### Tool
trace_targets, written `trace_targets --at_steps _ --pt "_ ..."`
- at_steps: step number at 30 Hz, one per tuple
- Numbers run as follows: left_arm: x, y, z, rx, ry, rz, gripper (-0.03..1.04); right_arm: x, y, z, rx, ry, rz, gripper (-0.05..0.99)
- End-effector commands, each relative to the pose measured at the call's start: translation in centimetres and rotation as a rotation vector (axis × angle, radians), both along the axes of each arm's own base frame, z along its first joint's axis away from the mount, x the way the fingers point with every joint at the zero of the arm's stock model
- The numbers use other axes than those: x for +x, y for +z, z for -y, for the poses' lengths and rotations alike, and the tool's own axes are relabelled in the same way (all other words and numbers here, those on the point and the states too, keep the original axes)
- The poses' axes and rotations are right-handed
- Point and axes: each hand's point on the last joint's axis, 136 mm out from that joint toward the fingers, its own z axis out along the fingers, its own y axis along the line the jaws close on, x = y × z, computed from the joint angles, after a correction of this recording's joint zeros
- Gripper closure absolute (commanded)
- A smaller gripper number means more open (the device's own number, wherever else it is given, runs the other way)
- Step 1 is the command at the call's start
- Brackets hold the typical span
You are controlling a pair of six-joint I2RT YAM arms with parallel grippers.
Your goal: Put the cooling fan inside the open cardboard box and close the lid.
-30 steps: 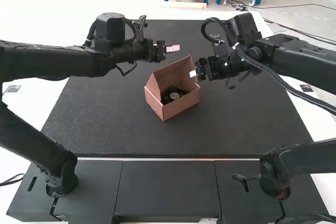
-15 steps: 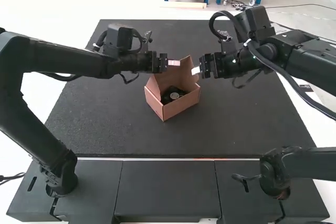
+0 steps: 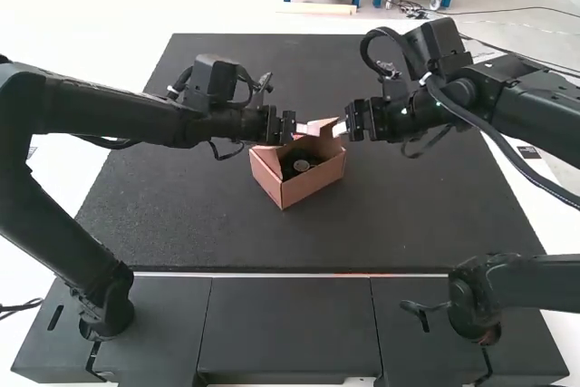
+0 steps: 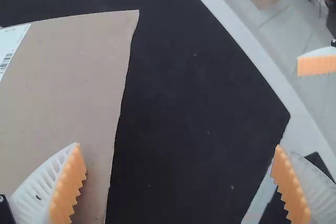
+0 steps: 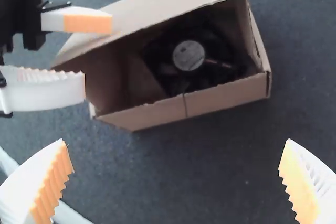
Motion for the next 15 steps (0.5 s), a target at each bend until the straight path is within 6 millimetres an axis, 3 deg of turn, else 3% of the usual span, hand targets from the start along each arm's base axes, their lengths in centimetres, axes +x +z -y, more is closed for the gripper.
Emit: trace_targets --at_steps 1,9,15 --pt "-1.8 1.2 0.7 -0.032 -0.048 0.011 0.19 0.2 0.6 0.6 0.019 -0.026 0.003 0.02" --pt "-3.5 -2.2 0.4 -0.015 -0.063 -0.007 0.19 0.3 0.3 1.6 0.008 -0.061 -0.019 0.02" --pt "-4.2 -3.5 0.5 -0.014 -0.081 0.028 0.19 0.2 0.3 1.7 0.01 -0.065 -0.025 0.02"
